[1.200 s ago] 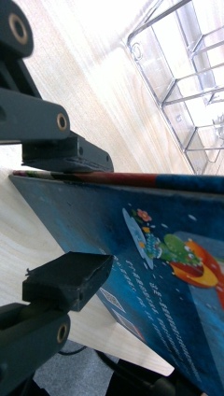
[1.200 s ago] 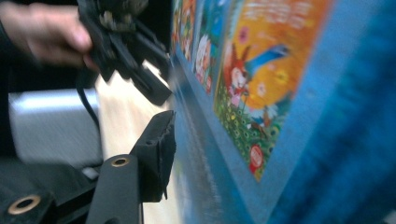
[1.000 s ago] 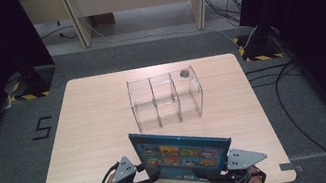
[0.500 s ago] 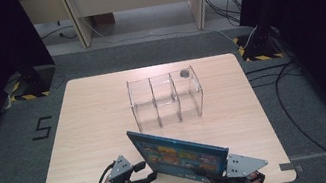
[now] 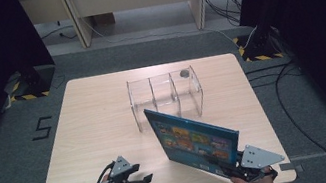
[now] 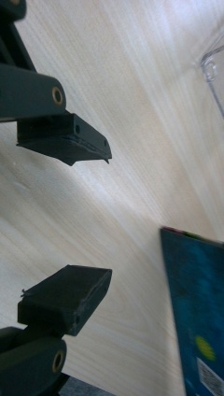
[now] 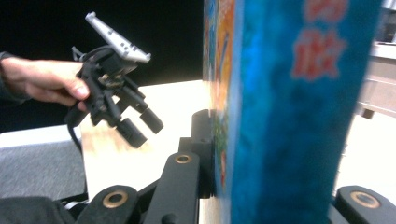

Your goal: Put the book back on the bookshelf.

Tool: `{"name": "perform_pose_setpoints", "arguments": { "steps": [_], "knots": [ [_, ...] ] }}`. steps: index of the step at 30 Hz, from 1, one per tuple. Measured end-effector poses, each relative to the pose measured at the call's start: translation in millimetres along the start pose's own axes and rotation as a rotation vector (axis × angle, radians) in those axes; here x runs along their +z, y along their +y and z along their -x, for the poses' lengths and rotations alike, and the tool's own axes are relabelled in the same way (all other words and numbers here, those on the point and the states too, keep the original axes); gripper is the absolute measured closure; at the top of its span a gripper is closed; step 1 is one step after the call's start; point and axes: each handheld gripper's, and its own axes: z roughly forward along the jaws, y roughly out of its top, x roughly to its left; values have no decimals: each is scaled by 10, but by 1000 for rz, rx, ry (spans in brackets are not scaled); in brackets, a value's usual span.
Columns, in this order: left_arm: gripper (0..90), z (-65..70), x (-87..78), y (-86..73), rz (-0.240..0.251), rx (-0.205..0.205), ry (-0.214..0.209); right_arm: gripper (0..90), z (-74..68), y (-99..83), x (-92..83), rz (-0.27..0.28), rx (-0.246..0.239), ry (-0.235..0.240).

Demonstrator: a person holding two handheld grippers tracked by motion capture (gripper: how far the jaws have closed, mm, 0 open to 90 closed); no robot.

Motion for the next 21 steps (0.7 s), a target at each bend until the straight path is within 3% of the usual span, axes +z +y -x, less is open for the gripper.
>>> {"name": "perform_pose_setpoints", "arguments": {
  "steps": [4, 5, 7, 8, 11, 13, 21],
  "knots": [
    [340, -14, 36, -25, -50, 28, 25, 832, 46, -4, -42, 8, 12, -23],
    [337, -11, 57, -38, -74, 53, 45, 831, 61, -3, -60, 13, 26, -32],
    [335, -10, 69, -45, -85, 60, 47, 831, 69, -1, -67, 17, 27, -38],
    [326, -5, 97, -61, -115, 73, 48, 831, 86, 5, -82, 31, 35, -47],
    [317, 7, 107, -64, -112, 96, 57, 831, 106, 8, -96, 37, 43, -57],
    [314, 30, 124, -70, -113, 132, 74, 832, 131, -4, -113, 42, 64, -77],
    [289, 37, 140, -74, -108, 148, 70, 831, 221, 7, -201, 45, 83, -144]
  ]
}}
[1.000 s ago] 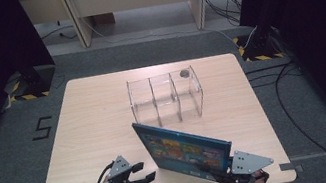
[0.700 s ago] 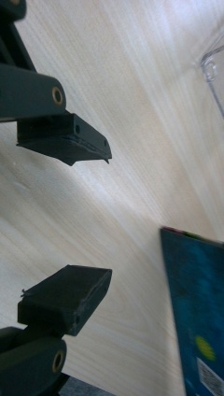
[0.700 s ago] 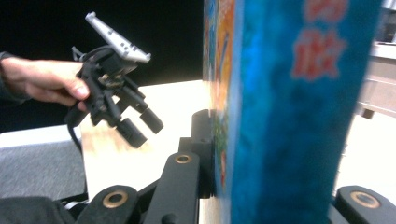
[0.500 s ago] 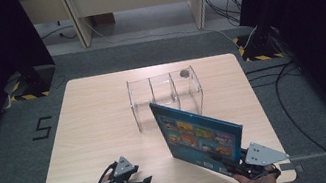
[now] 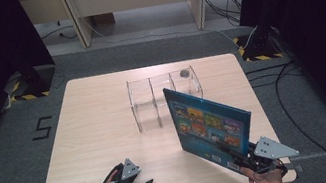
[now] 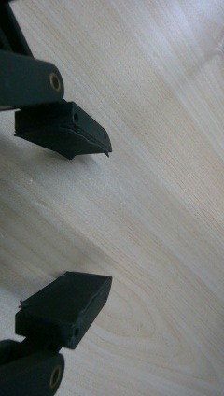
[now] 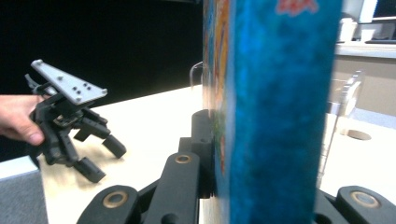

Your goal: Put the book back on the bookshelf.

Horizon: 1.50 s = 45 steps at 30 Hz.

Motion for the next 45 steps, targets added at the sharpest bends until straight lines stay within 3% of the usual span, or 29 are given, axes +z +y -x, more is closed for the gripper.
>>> {"name": "perform_pose_setpoints", "arguments": {
  "steps": [15, 26, 45],
  "knots": [
    [158, 25, 45, -1, 7, 5, -8, 831, 223, 62, -116, 30, 13, -118],
    [107, 15, 87, -23, 41, 13, -17, 831, 305, 73, -73, 39, 29, -151],
    [71, 21, 112, -20, 51, 14, -20, 831, 471, 114, 130, 54, 46, -200]
  ]
}}
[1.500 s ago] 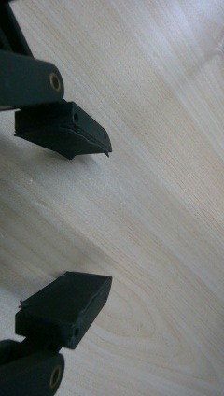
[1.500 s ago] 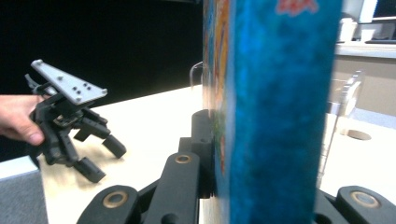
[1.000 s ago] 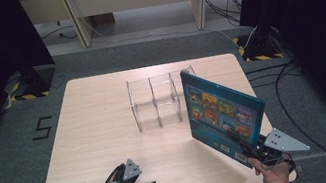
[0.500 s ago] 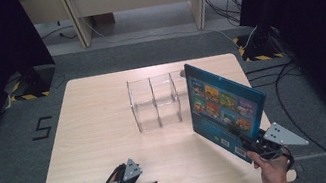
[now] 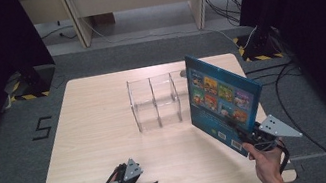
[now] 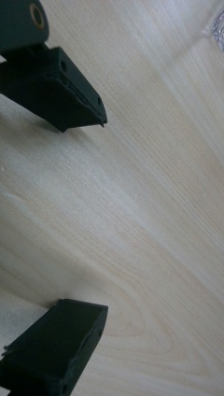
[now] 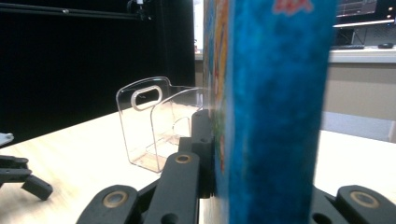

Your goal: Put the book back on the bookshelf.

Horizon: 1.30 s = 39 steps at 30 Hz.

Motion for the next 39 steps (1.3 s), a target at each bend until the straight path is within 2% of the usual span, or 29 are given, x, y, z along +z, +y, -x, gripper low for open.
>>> {"name": "perform_pose_setpoints", "arguments": {
  "steps": [9, 20, 26, 39],
  "knots": [
    [63, 2, 3, 2, -2, 1, -2, 831, 23, 39, 77, 6, -13, -17],
    [55, 4, 8, -1, 1, 5, -1, 831, 78, 68, 258, 20, 4, -35],
    [49, 6, 12, 0, 3, 6, -1, 831, 132, 86, 363, 26, -1, -55],
    [39, 10, 15, 0, 1, 9, -4, 831, 189, 70, 597, 27, 27, -96]
  ]
}}
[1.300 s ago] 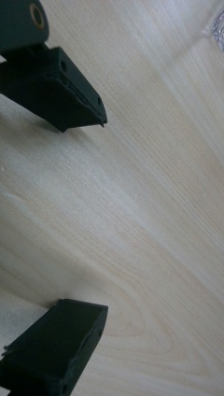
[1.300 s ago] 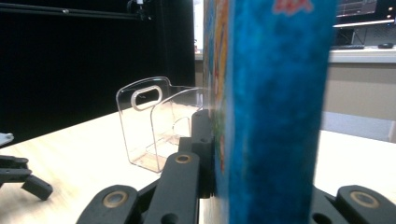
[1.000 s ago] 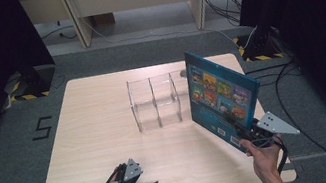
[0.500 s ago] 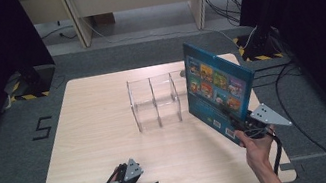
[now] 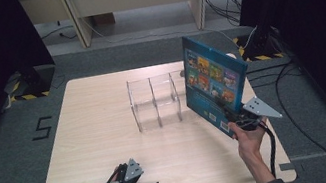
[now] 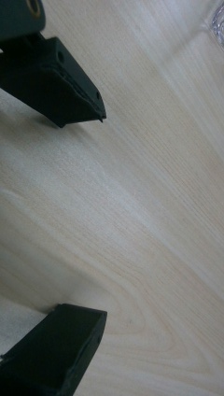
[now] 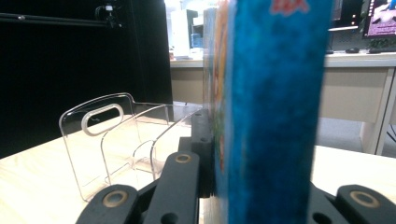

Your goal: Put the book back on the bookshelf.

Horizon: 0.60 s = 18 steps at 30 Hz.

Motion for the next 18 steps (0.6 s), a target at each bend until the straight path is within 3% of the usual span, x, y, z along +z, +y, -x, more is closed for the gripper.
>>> {"name": "perform_pose_setpoints", "arguments": {
  "steps": [18],
  "knots": [
    [33, 17, 0, 1, -3, 3, -5, 831, -26, -46, 300, 8, 3, -39]
  ]
}}
